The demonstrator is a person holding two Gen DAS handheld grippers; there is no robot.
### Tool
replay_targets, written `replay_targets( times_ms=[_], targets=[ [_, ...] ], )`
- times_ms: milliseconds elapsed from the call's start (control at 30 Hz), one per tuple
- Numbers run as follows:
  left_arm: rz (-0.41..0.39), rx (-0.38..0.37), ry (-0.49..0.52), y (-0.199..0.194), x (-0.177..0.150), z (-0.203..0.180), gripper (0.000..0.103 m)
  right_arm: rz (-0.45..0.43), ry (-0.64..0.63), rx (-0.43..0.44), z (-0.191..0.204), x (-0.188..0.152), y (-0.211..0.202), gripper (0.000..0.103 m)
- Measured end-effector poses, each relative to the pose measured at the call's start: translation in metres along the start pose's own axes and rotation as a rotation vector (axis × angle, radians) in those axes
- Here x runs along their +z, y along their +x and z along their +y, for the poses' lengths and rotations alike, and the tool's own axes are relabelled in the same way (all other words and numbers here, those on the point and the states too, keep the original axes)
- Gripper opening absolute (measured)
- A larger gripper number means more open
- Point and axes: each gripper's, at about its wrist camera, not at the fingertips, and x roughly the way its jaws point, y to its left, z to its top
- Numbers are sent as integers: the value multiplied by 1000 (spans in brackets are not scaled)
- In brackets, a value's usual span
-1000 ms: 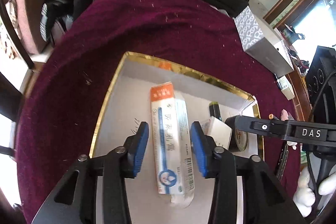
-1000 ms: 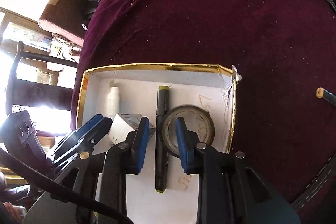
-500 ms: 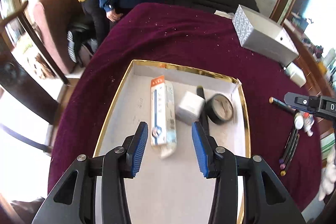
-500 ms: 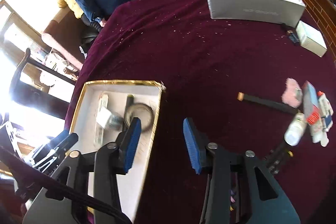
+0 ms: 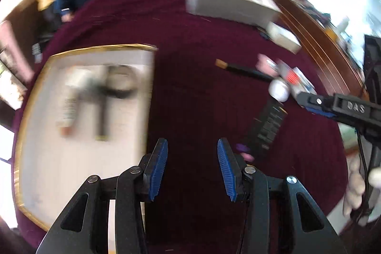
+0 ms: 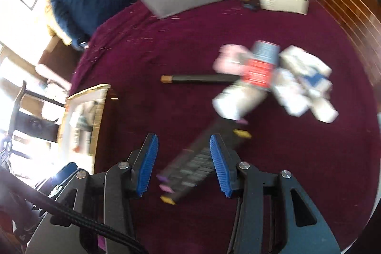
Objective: Organize objects
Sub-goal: 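Grasp a purple-capped black marker from the marker group with the left tool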
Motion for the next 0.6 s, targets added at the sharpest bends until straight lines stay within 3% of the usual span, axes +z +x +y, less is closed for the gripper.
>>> replay_targets(
  times_ms=[133, 267, 400, 467, 600],
  targets=[
    [16, -34, 142, 29, 0, -54, 38, 20, 89, -36, -59, -11, -13, 44],
    [22, 3, 244, 61, 14, -84, 38, 17, 117, -48, -87, -18, -24, 44],
    [63, -19, 289, 93, 28, -99, 38, 4, 115, -55, -100, -22, -36, 44],
    [47, -42, 328, 97, 32, -104, 38, 0, 123, -53, -106, -24, -40, 44],
    [83, -74, 316, 98, 31, -104, 32, -2, 136, -48, -114, -26, -43, 44]
  ],
)
